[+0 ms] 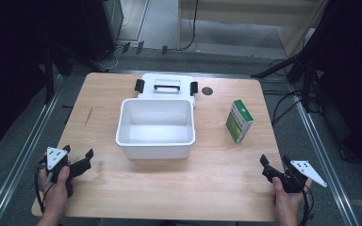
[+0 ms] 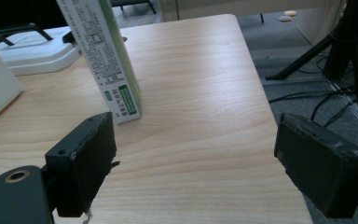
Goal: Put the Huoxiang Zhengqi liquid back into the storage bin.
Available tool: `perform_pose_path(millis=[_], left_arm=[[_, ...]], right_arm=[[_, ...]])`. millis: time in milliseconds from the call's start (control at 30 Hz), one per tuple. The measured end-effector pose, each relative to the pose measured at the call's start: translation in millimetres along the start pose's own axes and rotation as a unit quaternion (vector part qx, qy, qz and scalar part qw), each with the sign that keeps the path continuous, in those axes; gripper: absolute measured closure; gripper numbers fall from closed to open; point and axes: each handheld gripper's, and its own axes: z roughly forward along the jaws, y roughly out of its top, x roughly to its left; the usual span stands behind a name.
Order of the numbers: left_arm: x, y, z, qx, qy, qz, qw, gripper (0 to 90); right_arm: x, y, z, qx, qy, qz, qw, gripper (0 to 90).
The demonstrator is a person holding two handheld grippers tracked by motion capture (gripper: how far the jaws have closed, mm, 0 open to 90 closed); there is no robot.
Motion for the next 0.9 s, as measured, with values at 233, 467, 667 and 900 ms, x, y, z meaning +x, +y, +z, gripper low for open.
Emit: perform_pose_path(millis=[233, 467, 667, 900], left_arm=[[0.5, -0.2, -0.5, 0.002, -0.003, -0.003, 1.0000, 14.0], [0.8, -0.2, -0.1, 0.003, -0.003, -0.006, 1.0000, 14.0], [1.1, -0.2, -0.2, 0.003, -0.005, -0.006, 1.0000, 14.0], [1.7, -0.2, -0.5, 0.003, -0.007, -0.008, 0.9999, 14.0]], right_arm=[[5.3, 6.8, -2.0, 0.001, 0.021, -0.004, 0.9998, 12.9], [20.5, 27.5, -11.3, -0.013, 0.023, -0.024, 0.9994, 14.2], [33.6, 36.9, -12.1, -0.012, 0.019, -0.061, 0.9979, 14.9], [41.7, 47.0, -16.2, -0.011, 0.026, -0.069, 0.9972, 15.5]])
